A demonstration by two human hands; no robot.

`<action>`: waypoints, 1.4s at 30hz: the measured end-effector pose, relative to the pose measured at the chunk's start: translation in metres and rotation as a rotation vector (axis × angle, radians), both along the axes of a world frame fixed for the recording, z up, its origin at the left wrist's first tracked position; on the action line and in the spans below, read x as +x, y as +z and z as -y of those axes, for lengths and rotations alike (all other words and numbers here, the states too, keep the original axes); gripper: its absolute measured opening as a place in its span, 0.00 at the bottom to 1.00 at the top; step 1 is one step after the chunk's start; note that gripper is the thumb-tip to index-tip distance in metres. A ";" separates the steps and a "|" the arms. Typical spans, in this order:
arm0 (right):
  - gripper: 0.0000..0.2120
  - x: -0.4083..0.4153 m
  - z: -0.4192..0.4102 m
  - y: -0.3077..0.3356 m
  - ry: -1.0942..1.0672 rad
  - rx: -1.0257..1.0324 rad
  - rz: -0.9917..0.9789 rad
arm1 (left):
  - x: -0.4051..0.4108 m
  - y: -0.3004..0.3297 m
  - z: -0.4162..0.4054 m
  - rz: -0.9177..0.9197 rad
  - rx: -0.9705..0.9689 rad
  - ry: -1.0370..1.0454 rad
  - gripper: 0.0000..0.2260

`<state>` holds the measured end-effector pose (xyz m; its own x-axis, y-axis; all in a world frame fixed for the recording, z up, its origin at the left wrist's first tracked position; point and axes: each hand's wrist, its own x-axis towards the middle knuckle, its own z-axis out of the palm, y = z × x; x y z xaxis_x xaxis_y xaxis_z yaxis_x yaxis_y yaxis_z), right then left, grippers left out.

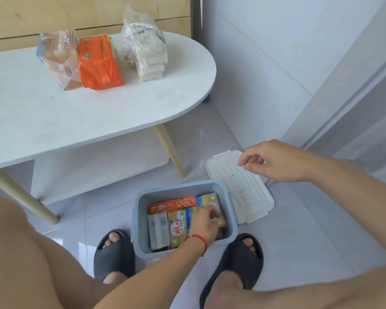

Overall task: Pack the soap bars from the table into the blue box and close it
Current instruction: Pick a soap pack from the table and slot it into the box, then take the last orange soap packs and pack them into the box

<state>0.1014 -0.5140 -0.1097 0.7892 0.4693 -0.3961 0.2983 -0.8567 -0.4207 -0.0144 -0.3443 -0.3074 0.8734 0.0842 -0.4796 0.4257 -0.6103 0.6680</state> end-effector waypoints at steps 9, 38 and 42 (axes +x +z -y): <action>0.13 0.007 -0.033 -0.005 0.152 -0.112 -0.076 | 0.014 -0.021 -0.013 -0.102 -0.149 0.233 0.38; 0.13 0.046 -0.227 0.058 0.062 0.475 0.536 | 0.087 0.299 -0.246 0.848 -0.034 0.494 0.13; 0.31 0.055 -0.280 0.059 0.095 0.347 0.466 | 0.128 0.297 -0.278 0.814 0.390 0.376 0.21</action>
